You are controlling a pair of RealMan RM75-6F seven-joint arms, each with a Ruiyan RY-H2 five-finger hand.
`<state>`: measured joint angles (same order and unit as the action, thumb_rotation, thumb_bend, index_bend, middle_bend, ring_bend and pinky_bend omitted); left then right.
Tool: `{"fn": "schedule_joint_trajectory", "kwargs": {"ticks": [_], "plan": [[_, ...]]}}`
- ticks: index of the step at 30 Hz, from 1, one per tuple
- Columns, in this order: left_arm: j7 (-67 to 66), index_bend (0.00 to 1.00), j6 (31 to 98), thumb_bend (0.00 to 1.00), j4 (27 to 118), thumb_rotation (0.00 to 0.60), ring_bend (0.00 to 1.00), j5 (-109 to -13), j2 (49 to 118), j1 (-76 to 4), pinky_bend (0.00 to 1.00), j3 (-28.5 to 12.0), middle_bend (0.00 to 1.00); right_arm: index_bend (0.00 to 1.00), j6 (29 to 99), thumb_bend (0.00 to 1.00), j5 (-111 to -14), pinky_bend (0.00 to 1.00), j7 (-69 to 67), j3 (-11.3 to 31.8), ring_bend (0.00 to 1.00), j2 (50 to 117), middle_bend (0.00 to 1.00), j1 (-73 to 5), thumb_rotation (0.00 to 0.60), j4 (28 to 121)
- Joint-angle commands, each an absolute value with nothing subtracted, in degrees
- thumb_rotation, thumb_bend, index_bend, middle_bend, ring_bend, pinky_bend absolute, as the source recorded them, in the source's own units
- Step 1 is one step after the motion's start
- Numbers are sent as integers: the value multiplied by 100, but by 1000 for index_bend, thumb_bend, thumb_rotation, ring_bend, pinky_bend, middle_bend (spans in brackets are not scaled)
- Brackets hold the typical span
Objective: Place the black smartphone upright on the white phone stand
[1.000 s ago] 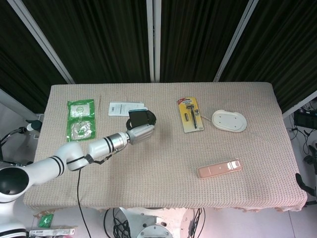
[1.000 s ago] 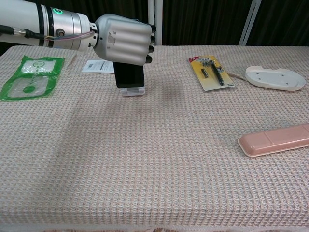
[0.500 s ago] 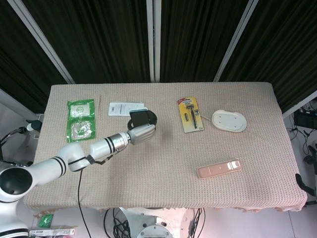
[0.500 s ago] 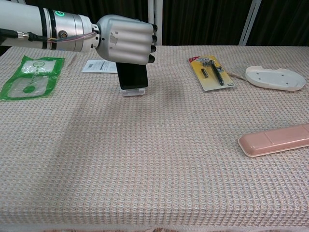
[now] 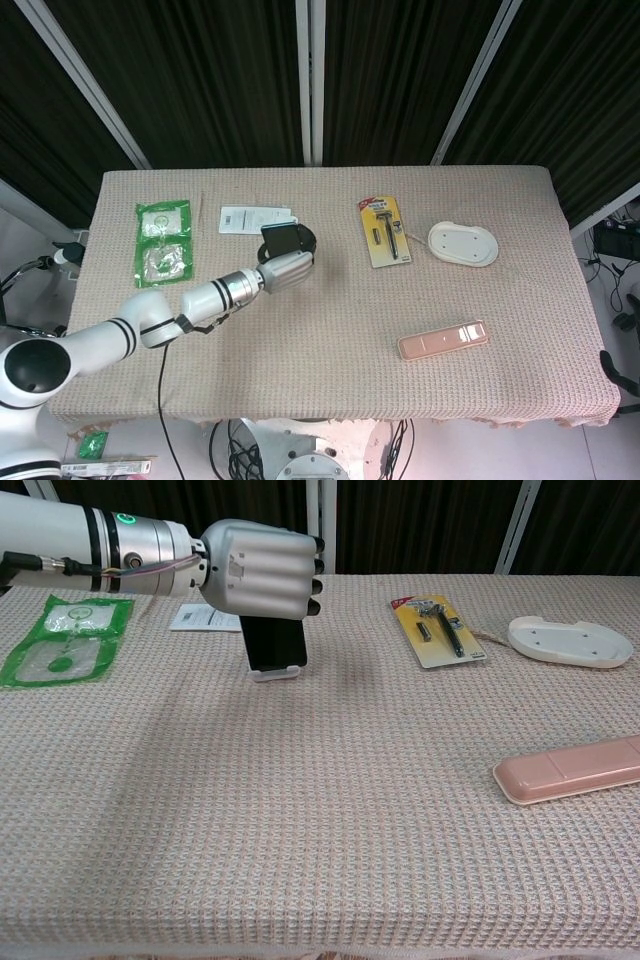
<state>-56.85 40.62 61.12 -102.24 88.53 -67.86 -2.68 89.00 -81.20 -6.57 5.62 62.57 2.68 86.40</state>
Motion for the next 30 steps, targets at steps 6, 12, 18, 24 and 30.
{"fn": "schedule_joint_trajectory", "kwargs": {"ticks": [6,12,18,24,30], "plan": [[-5672,554,4018,422,6068,600,474,-10194,8856,-6809,531,-203,545,0,8847,246,-8093,0,-705,565,0,6281,0,261,600,8577],[-5720,295,3879,348,6109,600,311,-10096,8841,-6826,409,-187,331,0,8821,247,-8091,0,-717,571,0,6288,0,249,600,8564],[-5921,86,3729,287,6207,600,154,-9792,8851,-6781,312,-317,147,0,8803,248,-8067,0,-726,576,0,6292,0,252,600,8545],[-6020,63,3742,255,6287,600,117,-9641,8826,-6738,278,-354,104,0,8783,268,-8056,0,-738,587,0,6299,0,242,600,8527],[-6008,30,3736,194,6479,600,82,-9547,8744,-6713,247,-334,34,0,8774,268,-8074,0,-734,594,0,6300,0,224,600,8530]]}}
